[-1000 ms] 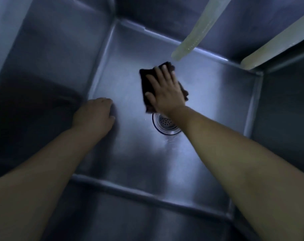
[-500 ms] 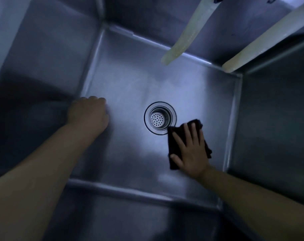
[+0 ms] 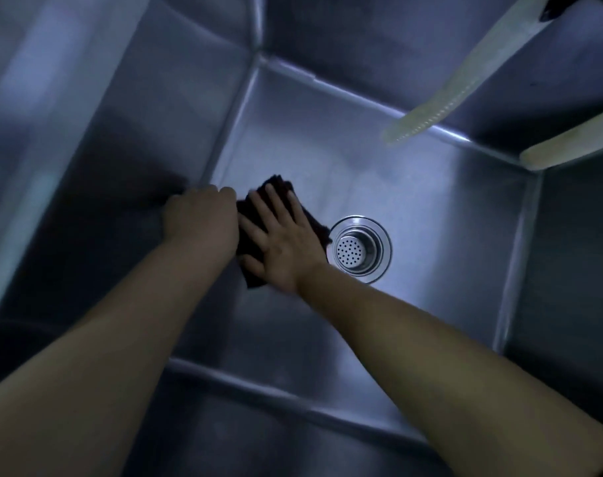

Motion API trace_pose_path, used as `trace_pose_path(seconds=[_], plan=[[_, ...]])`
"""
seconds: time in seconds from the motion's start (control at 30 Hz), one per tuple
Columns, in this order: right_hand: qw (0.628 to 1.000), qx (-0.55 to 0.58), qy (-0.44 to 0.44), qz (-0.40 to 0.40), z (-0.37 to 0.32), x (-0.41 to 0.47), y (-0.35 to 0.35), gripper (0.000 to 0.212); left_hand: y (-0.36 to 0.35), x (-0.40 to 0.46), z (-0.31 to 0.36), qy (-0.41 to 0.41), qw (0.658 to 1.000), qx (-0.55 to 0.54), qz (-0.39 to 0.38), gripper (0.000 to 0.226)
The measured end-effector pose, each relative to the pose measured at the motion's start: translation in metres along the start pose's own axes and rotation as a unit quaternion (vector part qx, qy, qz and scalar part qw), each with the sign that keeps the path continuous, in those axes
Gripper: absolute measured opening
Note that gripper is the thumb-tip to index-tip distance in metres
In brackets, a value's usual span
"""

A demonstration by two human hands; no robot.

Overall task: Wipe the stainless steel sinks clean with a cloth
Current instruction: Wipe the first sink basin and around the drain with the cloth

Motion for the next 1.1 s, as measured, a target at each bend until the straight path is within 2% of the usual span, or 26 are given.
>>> trace_pose_path(seconds=[0.23,0.47,0.67,0.8,0.93,1.1], plan=[[0.995,-0.028,-0.088,0.023,0.068,0.083,0.019,0.070,0.005,-0.001,-0.005,0.006,1.000,-0.003,0.029,0.021],[0.984,-0.003,-0.172,0.040,0.160,0.086,0.031,0.071,0.004,-0.001,-0.001,-0.008,0.999,0.029,0.036,0.023],[0.962,-0.005,-0.268,0.049,0.248,0.011,0.035,0.071,0.009,0.000,0.008,-0.035,0.997,0.039,0.050,0.016],[0.935,0.020,-0.354,0.028,0.280,-0.068,0.028,0.074,0.010,-0.001,0.016,-0.058,0.997,0.026,0.054,0.012],[0.917,0.025,-0.398,-0.010,0.267,-0.147,0.014,0.079,0.017,-0.002,0.020,-0.071,0.996,0.016,0.058,0.014],[0.934,0.023,-0.355,-0.038,0.207,-0.220,-0.005,0.075,0.024,-0.002,0.021,-0.071,0.996,0.006,0.046,0.020]])
Point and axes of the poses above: each hand's wrist, its own x-axis towards the middle knuckle, its own y-axis out of the back of the hand, z = x × y, the point moved 9 cm from there along x, towards the middle knuckle, and after that the axes turned 12 degrees about -y, right-handed, at the moved point
